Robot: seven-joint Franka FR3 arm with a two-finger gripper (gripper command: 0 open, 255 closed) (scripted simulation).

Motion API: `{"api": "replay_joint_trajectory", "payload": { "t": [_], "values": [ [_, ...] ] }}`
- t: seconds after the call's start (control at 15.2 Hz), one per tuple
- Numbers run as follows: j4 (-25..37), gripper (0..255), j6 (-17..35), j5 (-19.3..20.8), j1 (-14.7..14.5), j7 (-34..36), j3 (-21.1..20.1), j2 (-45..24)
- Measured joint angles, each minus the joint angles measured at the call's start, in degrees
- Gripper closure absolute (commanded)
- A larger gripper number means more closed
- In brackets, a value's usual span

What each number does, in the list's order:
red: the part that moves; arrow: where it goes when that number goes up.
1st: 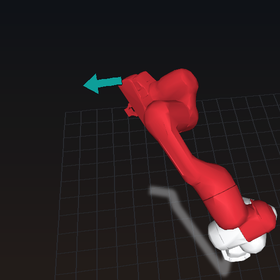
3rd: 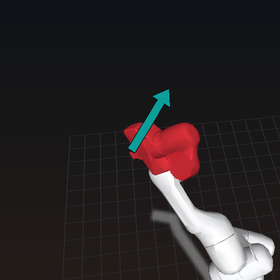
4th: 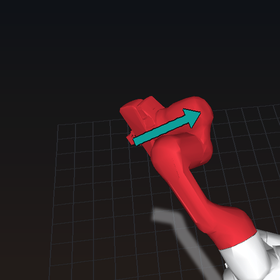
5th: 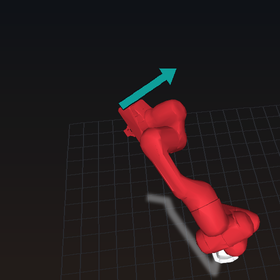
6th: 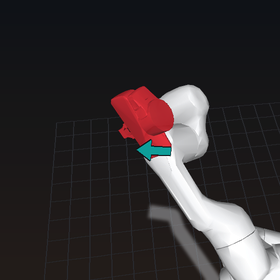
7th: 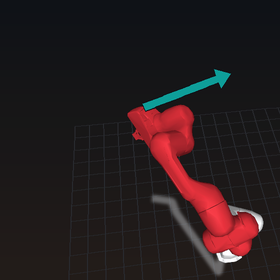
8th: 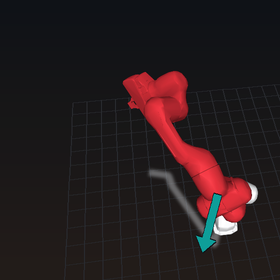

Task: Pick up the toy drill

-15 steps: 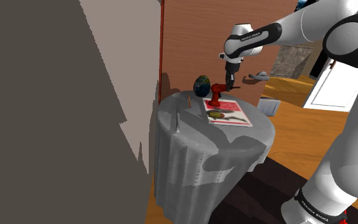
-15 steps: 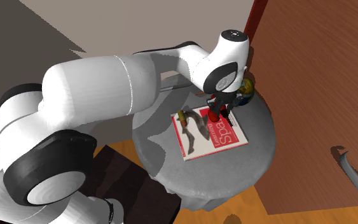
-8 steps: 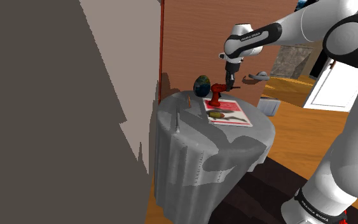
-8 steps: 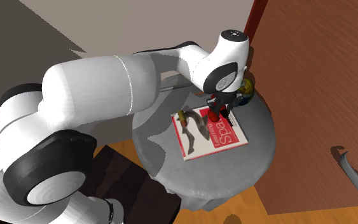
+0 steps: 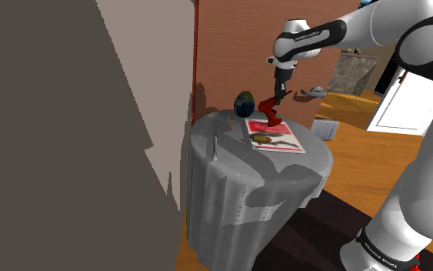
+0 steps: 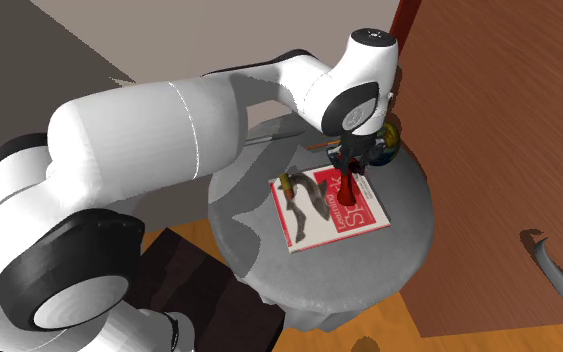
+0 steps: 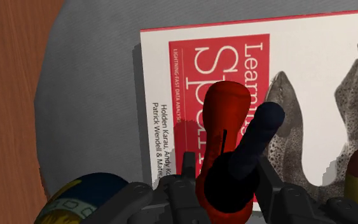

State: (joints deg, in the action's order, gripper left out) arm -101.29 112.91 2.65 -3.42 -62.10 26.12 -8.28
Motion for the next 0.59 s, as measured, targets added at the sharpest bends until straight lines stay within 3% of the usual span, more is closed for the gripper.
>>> {"api": "replay_joint_trajectory", "payload": {
  "t": [0.59],
  "values": [
    [6.19, 255, -6.37, -0.03, 0.05, -0.41, 0.06, 0.22]
  ]
}}
